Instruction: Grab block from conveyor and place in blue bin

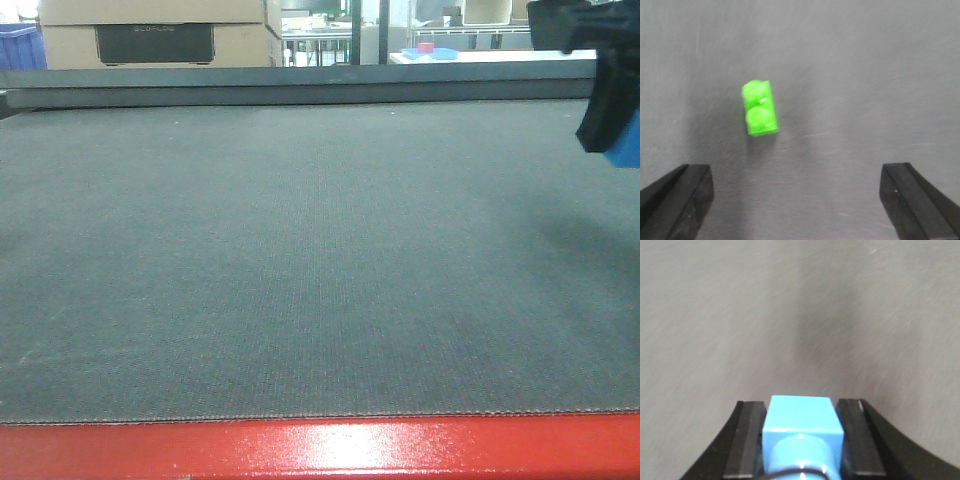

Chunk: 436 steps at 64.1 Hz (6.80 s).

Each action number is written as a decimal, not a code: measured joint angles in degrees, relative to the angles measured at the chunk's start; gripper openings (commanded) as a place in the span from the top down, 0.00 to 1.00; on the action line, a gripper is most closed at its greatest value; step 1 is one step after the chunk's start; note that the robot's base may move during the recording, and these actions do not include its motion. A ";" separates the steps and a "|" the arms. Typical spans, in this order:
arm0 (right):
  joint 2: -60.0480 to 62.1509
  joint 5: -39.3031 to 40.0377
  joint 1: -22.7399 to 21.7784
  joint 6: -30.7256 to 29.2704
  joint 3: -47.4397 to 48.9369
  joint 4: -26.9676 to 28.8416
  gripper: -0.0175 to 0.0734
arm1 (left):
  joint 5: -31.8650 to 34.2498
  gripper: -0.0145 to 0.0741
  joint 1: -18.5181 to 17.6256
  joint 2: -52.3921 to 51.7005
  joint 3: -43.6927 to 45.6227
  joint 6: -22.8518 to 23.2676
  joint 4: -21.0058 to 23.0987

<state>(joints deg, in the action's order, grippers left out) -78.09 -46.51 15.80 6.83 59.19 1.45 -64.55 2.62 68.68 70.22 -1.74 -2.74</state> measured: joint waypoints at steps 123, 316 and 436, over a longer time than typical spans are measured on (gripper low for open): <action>9.54 6.07 -8.30 -0.10 -7.18 -1.45 0.98 | 12.50 0.96 -6.00 19.64 0.22 -5.73 3.66; 44.13 4.00 -3.62 -0.10 -2.85 -5.12 0.98 | 16.51 0.96 -10.22 -24.01 -7.59 -0.89 2.07; 44.13 4.00 -3.62 -0.10 -2.85 -5.12 0.98 | 16.51 0.96 -10.22 -24.01 -7.59 -0.89 2.07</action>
<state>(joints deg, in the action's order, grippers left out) -33.96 -42.51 12.18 6.72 56.34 -3.67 -48.03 -7.59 44.67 62.63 -2.63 -0.67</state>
